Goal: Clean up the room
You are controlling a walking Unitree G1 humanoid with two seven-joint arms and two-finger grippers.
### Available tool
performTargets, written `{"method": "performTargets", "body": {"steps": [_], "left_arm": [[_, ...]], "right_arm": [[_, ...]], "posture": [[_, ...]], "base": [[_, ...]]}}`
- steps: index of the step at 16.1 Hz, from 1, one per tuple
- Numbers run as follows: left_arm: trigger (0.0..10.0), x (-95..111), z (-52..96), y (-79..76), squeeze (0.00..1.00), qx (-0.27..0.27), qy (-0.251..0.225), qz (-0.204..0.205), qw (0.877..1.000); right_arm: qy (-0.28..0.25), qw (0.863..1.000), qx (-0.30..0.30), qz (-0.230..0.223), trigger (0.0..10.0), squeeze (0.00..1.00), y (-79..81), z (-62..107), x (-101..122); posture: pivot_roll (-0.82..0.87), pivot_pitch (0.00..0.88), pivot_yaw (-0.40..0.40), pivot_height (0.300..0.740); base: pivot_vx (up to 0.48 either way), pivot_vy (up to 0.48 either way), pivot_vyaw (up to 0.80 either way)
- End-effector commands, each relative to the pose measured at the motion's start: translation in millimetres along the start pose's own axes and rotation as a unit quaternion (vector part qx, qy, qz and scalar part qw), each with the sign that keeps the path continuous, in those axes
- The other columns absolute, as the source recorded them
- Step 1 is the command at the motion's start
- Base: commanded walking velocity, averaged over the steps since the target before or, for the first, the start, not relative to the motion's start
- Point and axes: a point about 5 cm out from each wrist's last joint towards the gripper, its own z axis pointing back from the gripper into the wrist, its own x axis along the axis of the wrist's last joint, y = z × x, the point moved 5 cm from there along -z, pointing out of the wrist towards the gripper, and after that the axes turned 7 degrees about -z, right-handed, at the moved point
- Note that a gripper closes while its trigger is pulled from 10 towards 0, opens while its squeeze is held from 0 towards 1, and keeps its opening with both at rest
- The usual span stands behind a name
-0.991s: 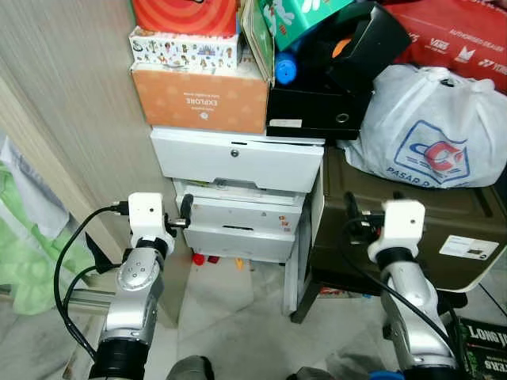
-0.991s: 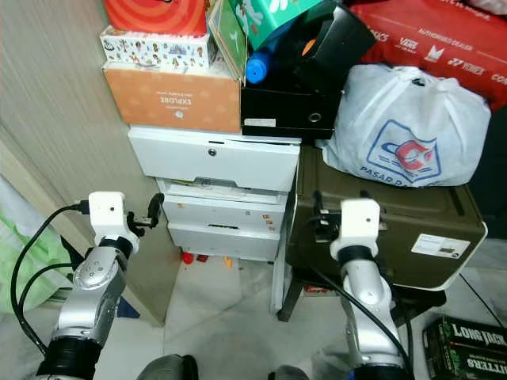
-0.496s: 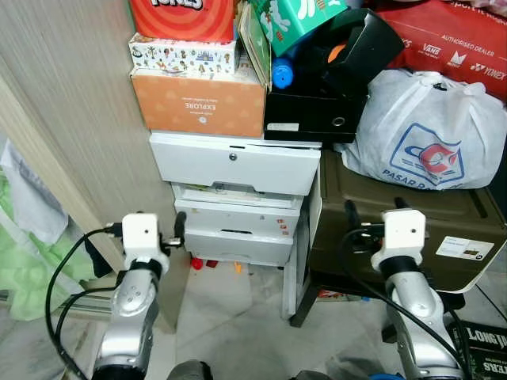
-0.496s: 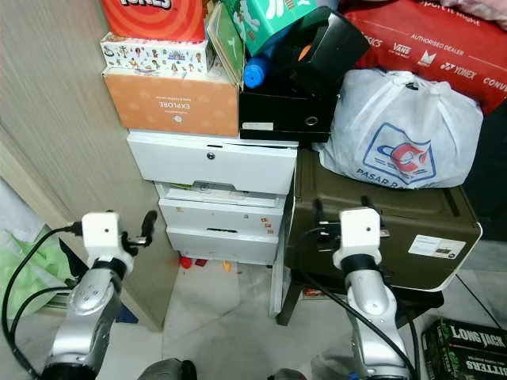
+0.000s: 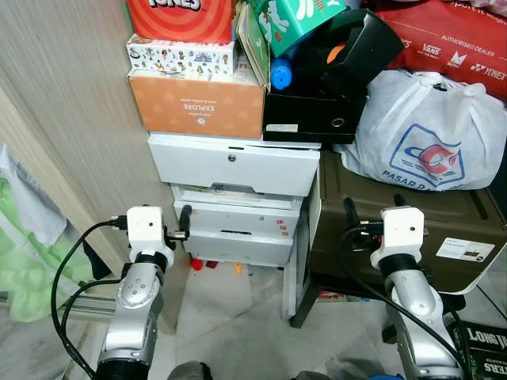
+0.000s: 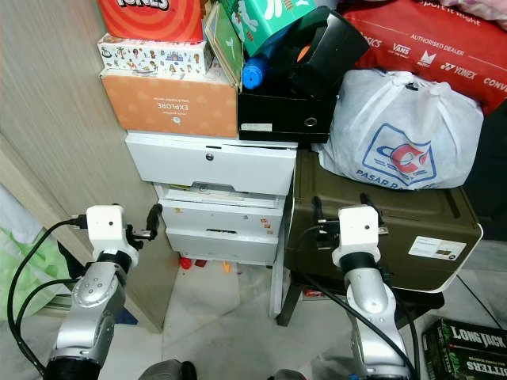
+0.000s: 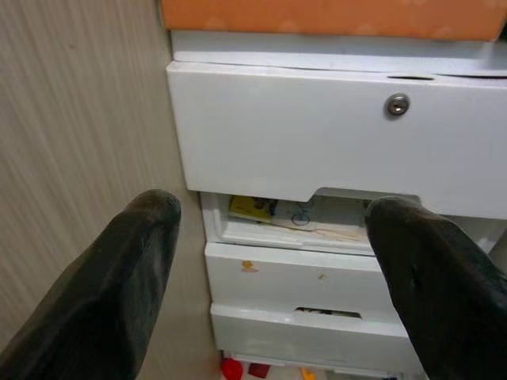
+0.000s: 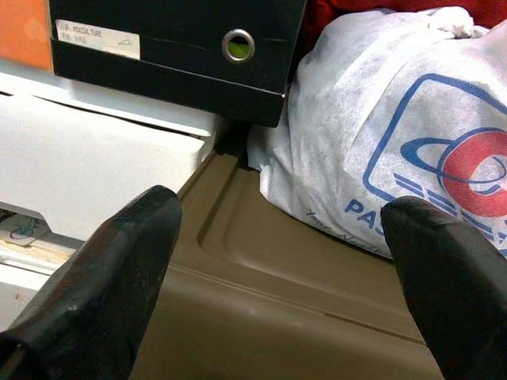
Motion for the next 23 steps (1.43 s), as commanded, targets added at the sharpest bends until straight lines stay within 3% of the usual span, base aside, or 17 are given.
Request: {"method": "performTargets", "body": {"steps": [1, 6, 16, 23], "left_arm": [[10.0, 2.3, 0.8, -1.2, 0.0, -0.003, 0.0, 0.001, 1.0], [10.0, 1.5, 6.2, -3.7, 0.0, -0.006, 0.004, 0.006, 1.0], [10.0, -5.1, 20.1, -3.5, 0.0, -0.01, 0.03, 0.001, 0.999], [10.0, 4.8, 14.0, 2.6, 0.0, -0.003, 0.018, -0.01, 1.0]], "right_arm": [[-0.005, 1.0, -0.002, 0.001, 10.0, 0.0, -0.9, 1.6, 4.3], [-0.002, 1.0, 0.005, 0.005, 10.0, 0.0, 1.0, 6.1, 4.5], [0.008, 1.0, 0.005, 0.002, 10.0, 0.0, 4.3, 10.0, 1.9], [0.002, 1.0, 0.004, -0.002, 10.0, 0.0, 6.7, -4.5, 4.0]], "posture": [[-0.12, 0.0, 0.027, 0.74], [-0.12, 0.0, 0.029, 0.74], [-0.1, 0.053, 0.039, 0.74], [-0.07, 0.045, 0.033, 0.74]], "base": [[0.0, 0.0, 0.0], [0.0, 0.0, 0.0], [0.0, 0.0, 0.8], [0.0, 0.0, 0.8]]}}
